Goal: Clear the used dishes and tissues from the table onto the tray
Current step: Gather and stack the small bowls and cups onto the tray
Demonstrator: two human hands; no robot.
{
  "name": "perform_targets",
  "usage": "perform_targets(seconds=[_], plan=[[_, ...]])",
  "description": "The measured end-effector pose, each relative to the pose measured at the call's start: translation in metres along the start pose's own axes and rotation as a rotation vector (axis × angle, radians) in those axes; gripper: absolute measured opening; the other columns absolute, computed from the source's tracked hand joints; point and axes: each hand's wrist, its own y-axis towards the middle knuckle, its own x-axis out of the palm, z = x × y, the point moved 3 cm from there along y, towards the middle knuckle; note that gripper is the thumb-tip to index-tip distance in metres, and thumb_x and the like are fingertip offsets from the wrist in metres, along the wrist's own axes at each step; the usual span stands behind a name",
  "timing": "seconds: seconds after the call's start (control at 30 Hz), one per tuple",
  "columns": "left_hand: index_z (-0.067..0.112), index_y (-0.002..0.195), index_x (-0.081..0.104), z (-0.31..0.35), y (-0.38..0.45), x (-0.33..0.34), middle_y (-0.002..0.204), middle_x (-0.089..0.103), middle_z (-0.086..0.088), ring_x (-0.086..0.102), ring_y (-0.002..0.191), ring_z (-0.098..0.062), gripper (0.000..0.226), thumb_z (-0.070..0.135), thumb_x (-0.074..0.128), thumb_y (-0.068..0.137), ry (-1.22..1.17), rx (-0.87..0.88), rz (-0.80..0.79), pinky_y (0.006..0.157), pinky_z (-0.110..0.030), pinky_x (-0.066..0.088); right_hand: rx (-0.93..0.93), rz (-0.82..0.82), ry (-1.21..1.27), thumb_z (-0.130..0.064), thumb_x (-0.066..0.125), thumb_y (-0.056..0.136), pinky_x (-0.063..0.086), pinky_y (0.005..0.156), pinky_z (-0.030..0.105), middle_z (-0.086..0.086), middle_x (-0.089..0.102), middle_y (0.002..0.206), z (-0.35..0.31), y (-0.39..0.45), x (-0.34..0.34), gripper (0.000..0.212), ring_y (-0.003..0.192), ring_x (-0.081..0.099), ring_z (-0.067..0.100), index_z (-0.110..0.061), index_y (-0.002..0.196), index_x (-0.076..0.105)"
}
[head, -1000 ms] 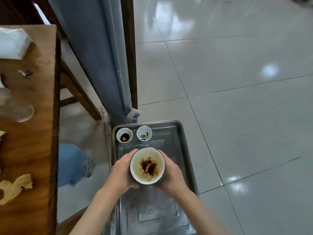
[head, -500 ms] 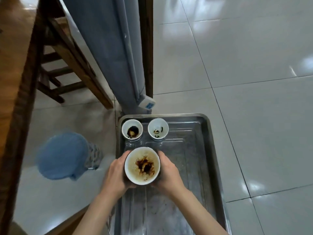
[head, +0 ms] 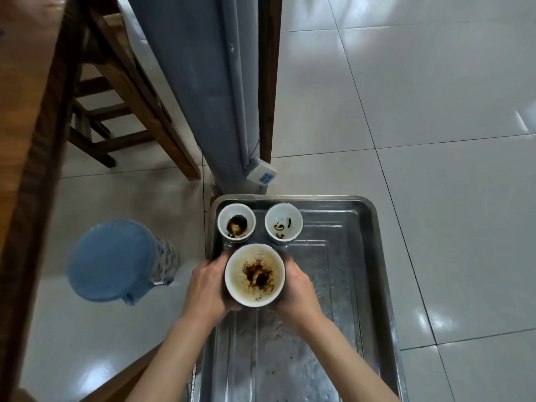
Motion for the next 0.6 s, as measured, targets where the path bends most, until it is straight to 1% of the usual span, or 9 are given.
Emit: perform_targets(seconds=[0.13, 0.33, 0.6], plan=[[0.023, 0.131, 0.05, -0.001, 0.0012, 0.0002, 0.115, 0.064, -0.004, 0.052, 0.105, -0.03, 0.094, 0.022, 0.092, 0.047, 0.009, -0.008, 0.008, 0.088, -0.038, 0.043, -0.007, 0.002, 0.017, -0.03, 0.078, 0.064, 0.05, 0.085, 0.035, -0.01, 0.055, 0.123, -0.0017, 0.0001, -0.0019, 0.077, 0.11, 0.054, 0.015, -0.034, 0.129, 0.037], [0.024, 0.132, 0.049, -0.0011, 0.0015, 0.001, 0.116, 0.064, -0.003, 0.051, 0.107, -0.029, 0.096, 0.017, 0.091, 0.046, -0.012, -0.02, -0.001, 0.089, -0.038, 0.041, -0.031, -0.006, 0.057, -0.027, 0.08, 0.062, 0.049, 0.088, 0.034, -0.009, 0.056, 0.123, -0.0039, -0.0007, -0.0051, 0.08, 0.112, 0.054, 0.015, -0.035, 0.13, 0.04], [0.023, 0.134, 0.047, -0.0024, 0.0017, 0.0016, 0.116, 0.063, -0.005, 0.051, 0.108, -0.03, 0.099, 0.02, 0.091, 0.046, 0.024, -0.03, -0.009, 0.091, -0.04, 0.042, -0.031, -0.005, 0.095, -0.027, 0.078, 0.061, 0.049, 0.086, 0.032, -0.011, 0.057, 0.122, -0.0045, -0.0012, -0.0054, 0.079, 0.111, 0.055, 0.014, -0.04, 0.128, 0.039]])
